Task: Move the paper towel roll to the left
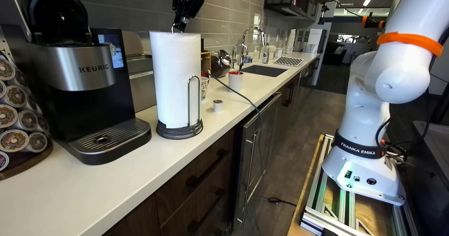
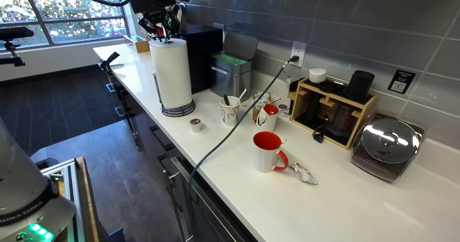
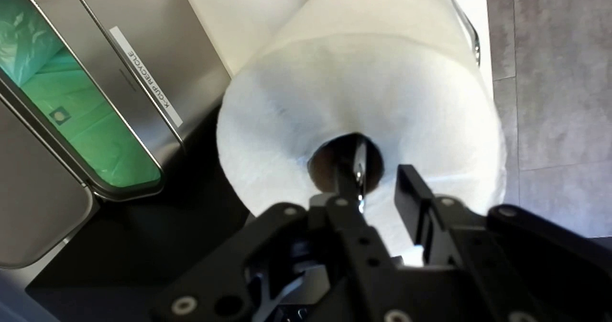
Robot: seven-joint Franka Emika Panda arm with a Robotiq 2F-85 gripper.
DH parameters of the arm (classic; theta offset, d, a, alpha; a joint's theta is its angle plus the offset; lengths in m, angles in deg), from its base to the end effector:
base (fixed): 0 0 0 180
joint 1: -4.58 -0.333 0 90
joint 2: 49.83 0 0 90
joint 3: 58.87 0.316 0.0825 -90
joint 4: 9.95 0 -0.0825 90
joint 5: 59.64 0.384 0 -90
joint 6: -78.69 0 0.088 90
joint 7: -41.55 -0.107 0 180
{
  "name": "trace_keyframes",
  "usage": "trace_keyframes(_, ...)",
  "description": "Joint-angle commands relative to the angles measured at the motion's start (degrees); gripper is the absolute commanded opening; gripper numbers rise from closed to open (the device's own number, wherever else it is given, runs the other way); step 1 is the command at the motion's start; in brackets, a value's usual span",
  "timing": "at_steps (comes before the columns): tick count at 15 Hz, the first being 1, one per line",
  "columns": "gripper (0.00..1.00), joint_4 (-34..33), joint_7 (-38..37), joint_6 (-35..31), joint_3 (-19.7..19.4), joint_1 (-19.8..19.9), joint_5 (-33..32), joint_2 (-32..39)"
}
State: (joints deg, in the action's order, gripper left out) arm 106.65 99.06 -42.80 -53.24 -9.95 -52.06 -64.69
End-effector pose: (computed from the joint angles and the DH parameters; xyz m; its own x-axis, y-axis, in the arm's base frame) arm 0.4758 0.1862 0.5908 0.2209 0.9380 0.2672 0.9319 -0.2838 0.2257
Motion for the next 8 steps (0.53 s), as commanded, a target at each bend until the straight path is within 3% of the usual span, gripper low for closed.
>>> trace_keyframes(1,0.01,-1.4,-1.6,1.7,0.7,0.6,-1.5,0.7)
trace_keyframes(8,0.02,-1.5,1.0,7.3,0.3,-1.0,3.5,-1.9)
